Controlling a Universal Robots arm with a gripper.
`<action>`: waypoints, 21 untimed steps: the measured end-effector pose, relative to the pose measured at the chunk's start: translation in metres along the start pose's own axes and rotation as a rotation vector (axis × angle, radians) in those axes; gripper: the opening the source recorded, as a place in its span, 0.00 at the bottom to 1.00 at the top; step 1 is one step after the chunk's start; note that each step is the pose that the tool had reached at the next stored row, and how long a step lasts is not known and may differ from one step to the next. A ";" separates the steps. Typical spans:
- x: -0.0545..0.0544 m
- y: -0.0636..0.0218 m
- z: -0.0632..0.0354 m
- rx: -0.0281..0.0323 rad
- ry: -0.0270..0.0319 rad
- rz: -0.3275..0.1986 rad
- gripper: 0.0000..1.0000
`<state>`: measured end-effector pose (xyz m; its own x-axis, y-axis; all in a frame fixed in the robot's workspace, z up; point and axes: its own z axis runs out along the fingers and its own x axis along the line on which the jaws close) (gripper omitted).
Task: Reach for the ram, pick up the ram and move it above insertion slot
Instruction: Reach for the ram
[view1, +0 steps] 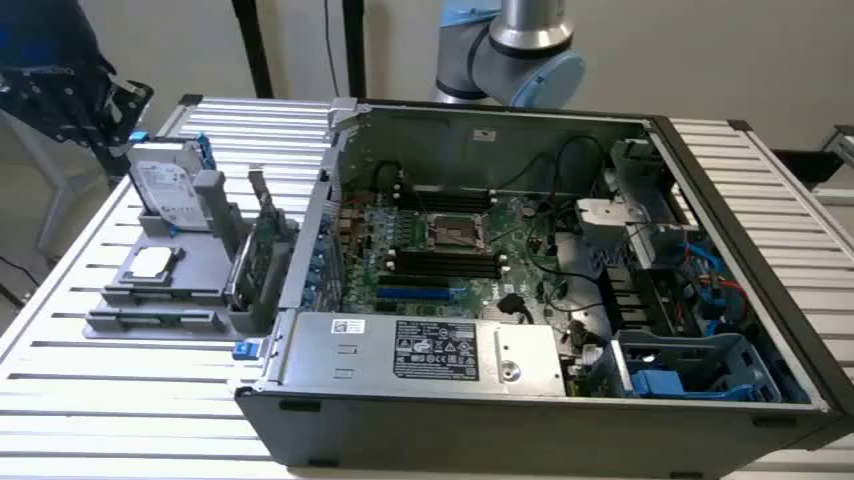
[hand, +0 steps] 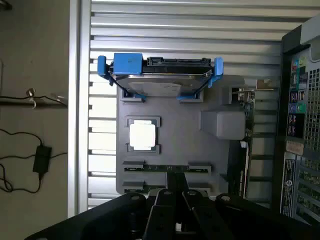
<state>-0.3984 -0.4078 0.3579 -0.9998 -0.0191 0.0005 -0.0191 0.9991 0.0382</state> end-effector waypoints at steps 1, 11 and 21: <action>0.000 0.0000 0.0000 0.0000 0.0000 0.000 0.11; 0.000 0.0000 0.0000 0.0000 0.0001 0.000 0.11; -0.001 -0.0296 -0.0007 -0.0002 0.0001 0.000 0.11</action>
<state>-0.3971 -0.4374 0.3575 -0.9998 -0.0193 0.0006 -0.0193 0.9991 0.0384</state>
